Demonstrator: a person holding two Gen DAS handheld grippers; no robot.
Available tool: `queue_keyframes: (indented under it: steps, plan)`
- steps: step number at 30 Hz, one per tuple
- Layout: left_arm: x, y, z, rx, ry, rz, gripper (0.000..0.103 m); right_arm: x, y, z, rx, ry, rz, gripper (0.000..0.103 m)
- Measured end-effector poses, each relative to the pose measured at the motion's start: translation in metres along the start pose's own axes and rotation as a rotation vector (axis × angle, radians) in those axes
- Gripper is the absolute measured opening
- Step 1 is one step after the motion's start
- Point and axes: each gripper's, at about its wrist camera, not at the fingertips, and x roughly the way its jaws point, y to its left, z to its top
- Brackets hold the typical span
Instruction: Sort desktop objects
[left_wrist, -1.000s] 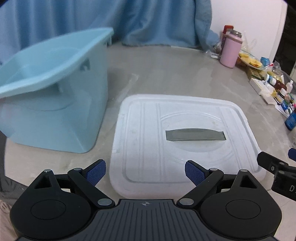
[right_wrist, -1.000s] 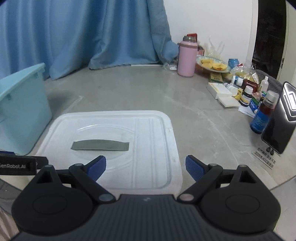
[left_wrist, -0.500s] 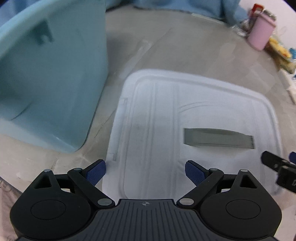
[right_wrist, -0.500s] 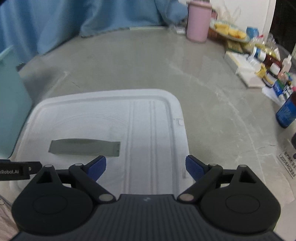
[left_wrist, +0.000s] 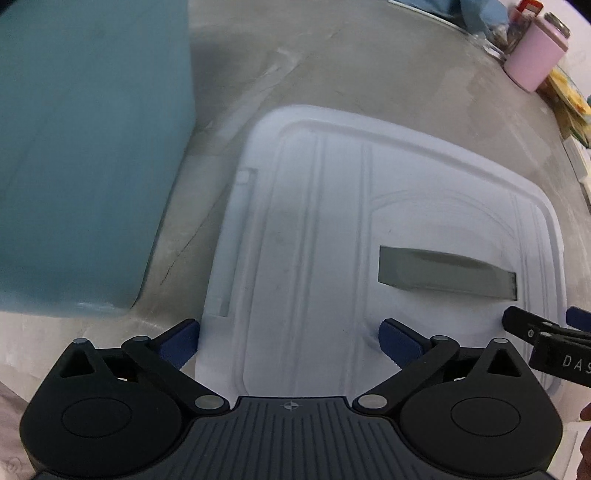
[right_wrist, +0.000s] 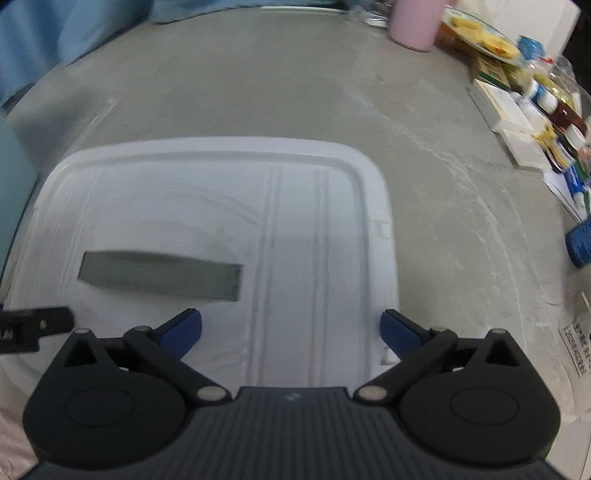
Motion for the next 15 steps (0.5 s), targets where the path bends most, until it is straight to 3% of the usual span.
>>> queue_keyframes:
  steps: [6,15]
  plan:
    - [-0.004,0.004,-0.012,-0.002,0.014,-0.004,0.103,-0.007,0.003,-0.011,-0.003,0.020,0.006,0.103]
    - [-0.022,0.014,-0.059,0.009,0.045,-0.011,0.103,-0.032,0.014,-0.059,-0.013,0.043,0.009,0.103]
